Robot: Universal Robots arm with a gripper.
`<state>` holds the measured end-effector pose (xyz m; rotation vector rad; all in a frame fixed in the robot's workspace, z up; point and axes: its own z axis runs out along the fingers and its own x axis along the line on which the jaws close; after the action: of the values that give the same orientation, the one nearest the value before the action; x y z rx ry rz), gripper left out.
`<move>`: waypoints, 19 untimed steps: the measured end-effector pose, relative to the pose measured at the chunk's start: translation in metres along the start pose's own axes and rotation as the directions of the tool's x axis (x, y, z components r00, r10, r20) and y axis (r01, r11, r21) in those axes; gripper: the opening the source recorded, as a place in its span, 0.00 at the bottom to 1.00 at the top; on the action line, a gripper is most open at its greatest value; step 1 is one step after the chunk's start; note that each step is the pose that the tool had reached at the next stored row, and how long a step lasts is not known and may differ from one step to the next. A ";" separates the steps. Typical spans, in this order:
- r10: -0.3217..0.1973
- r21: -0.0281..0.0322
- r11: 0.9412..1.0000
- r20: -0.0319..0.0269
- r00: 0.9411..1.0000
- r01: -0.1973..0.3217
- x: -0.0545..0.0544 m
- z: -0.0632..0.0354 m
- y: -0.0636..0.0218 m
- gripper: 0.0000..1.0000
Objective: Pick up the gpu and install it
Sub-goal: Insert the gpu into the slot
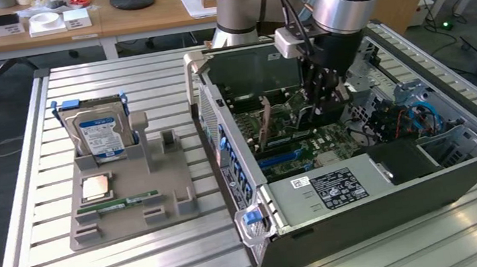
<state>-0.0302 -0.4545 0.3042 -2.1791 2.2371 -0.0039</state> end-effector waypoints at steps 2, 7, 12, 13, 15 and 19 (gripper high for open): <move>-0.004 0.000 1.000 0.000 1.000 0.004 0.000 0.0024 0.0011 0.26; -0.007 0.000 1.000 0.000 1.000 0.007 0.000 0.0052 0.0052 0.26; -0.007 0.000 1.000 -0.001 1.000 0.007 0.000 0.0086 0.0062 0.26; -0.007 0.000 1.000 -0.001 1.000 0.007 0.000 0.0087 0.0063 0.26; -0.007 0.000 1.000 -0.001 1.000 0.007 0.000 0.0089 0.0063 0.26; -0.007 0.000 1.000 -0.002 1.000 0.007 0.000 0.0106 0.0064 0.26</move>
<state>-0.0365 -0.4545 0.2935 -2.1880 2.2301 -0.0059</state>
